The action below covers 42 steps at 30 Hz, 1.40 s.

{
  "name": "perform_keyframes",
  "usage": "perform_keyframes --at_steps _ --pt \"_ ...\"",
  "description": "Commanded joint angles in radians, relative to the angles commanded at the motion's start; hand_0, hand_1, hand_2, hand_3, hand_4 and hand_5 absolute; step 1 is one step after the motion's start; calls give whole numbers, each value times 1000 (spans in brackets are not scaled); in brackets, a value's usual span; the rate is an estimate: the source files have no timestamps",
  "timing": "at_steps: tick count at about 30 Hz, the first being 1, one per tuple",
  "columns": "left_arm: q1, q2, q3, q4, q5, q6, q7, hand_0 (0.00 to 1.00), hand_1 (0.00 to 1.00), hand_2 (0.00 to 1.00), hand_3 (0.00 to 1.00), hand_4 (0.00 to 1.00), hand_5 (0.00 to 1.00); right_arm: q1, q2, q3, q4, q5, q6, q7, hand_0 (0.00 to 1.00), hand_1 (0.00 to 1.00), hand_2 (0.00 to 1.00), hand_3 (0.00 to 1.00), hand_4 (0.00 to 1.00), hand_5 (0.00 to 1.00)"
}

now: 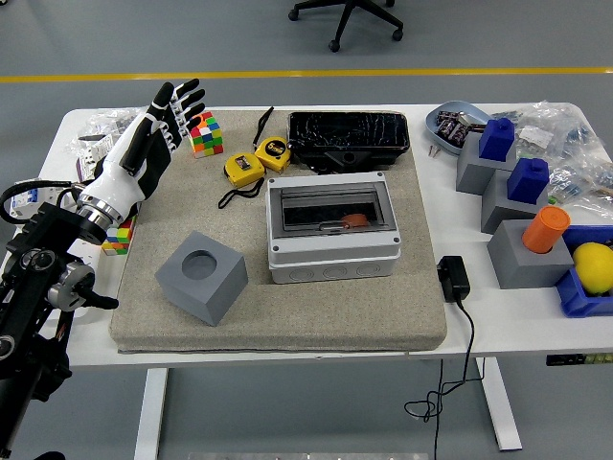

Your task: Fetch the battery,place it into the box,close the lid of the box

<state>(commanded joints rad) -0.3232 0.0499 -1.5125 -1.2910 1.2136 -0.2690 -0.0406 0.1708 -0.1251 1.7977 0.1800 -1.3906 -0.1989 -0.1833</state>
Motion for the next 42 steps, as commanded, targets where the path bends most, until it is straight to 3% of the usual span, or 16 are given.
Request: perform_keyframes --at_steps 1,2,5,9,13,19,26,42 --pt "-4 -5 -10 20 -34 5 -7 998 986 930 915 998 998 0 0 -1 0 1 0 0 844 785 777 793 998 965" --pt "-6 -7 -15 32 -58 7 -10 896 873 840 825 998 998 1 0 0 0 0 0 0 844 785 775 793 998 966" --pt "-8 -15 -35 66 -146 28 -26 896 873 840 825 998 998 1 0 -1 0 1 0 1 844 785 775 793 998 966" --pt "-2 -21 -55 111 -310 22 -21 879 854 823 816 998 998 0 0 3 0 -2 1 0 844 785 776 793 998 967" --pt "1 -22 -65 132 -338 24 -16 879 854 823 816 998 998 0 1 6 0 -5 2 -1 844 785 776 793 998 967" --pt "4 -28 -148 139 -140 87 6 851 841 818 808 998 998 4 2 2 0 1 2 2 844 783 776 793 998 967" --pt "14 -26 -197 138 125 96 8 849 842 815 801 998 998 3 3 5 0 0 4 4 841 783 776 791 998 967" --pt "21 -25 -174 138 128 102 6 833 828 797 790 998 998 5 -1 -1 0 1 5 2 843 781 776 792 998 966"
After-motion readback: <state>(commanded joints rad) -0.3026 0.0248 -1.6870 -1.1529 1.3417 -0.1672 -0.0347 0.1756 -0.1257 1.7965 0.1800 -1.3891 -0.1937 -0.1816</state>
